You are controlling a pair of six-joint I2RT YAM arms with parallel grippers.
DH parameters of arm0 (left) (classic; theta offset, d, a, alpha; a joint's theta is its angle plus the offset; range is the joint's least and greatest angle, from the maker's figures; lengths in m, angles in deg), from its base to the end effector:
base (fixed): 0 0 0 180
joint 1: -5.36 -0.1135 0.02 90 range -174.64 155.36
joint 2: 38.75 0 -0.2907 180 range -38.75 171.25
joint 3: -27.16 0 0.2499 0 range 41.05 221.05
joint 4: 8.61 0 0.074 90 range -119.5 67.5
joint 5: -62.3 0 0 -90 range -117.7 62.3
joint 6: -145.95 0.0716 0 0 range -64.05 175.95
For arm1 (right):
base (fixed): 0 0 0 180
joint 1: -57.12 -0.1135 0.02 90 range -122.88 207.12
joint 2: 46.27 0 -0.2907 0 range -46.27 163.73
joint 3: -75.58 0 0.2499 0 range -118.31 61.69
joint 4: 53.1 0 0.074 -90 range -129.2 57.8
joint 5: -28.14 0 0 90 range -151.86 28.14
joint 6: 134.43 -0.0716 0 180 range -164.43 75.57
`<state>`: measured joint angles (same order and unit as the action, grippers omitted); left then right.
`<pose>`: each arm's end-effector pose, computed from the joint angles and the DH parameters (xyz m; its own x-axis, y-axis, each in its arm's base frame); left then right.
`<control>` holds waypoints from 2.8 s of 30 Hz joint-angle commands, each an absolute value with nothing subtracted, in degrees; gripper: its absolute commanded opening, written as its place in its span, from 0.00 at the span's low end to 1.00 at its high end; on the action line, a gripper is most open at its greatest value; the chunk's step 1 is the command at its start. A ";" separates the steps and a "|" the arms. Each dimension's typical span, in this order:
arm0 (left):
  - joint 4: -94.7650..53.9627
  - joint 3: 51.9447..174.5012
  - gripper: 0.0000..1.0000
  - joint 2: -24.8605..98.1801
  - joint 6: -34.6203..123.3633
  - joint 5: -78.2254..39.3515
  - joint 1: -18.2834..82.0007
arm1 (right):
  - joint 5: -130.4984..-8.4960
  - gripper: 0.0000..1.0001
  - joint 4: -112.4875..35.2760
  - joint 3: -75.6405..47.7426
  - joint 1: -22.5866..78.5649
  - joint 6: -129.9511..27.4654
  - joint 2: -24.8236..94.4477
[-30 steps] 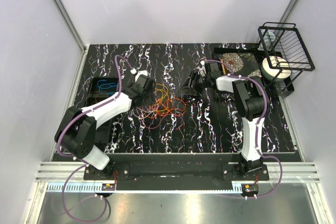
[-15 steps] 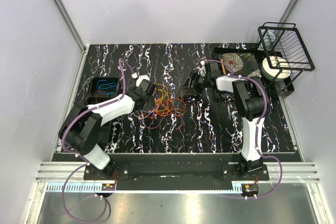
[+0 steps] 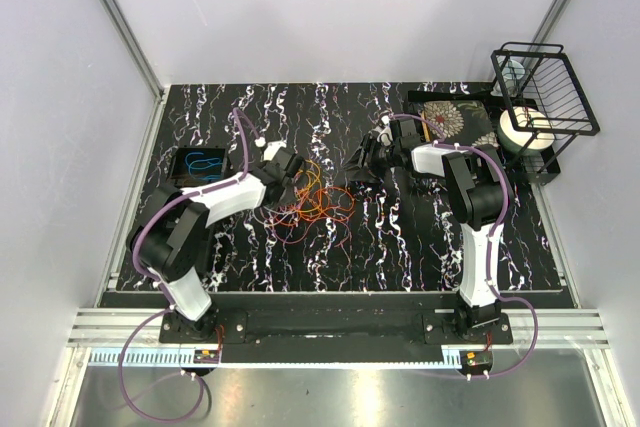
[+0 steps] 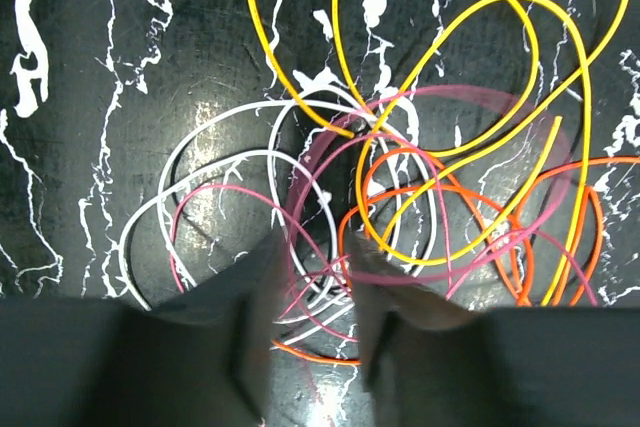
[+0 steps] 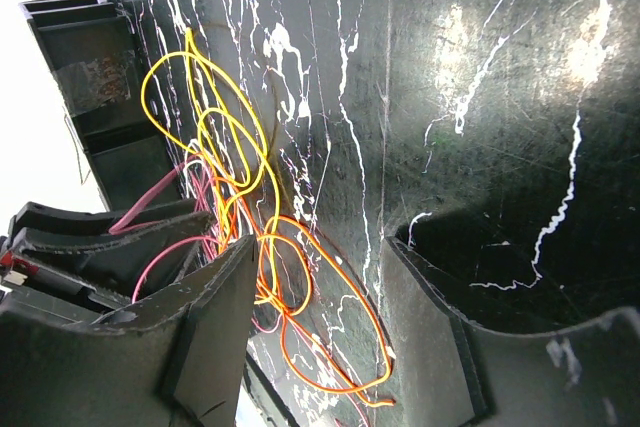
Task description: Untangle the cables
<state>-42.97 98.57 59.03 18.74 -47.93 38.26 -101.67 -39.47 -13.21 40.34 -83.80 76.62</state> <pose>0.3092 -0.1706 0.1674 -0.8057 -0.1546 -0.5718 -0.1501 0.9871 -0.0554 0.4382 0.1800 0.1220 -0.9499 0.2225 -0.2195 -0.0408 0.6080 0.7929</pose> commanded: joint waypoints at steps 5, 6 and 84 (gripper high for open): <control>-42.63 100.82 0.15 60.04 17.11 -50.64 38.23 | -99.56 0.60 -37.62 -13.99 40.33 -82.66 78.98; -42.98 101.08 0.18 60.04 16.93 -50.81 38.23 | -99.65 0.60 -37.45 -13.90 40.24 -82.66 78.98; -67.60 124.55 0.00 20.57 35.65 -58.73 4.23 | -101.14 0.60 -37.97 -14.25 39.71 -83.36 79.68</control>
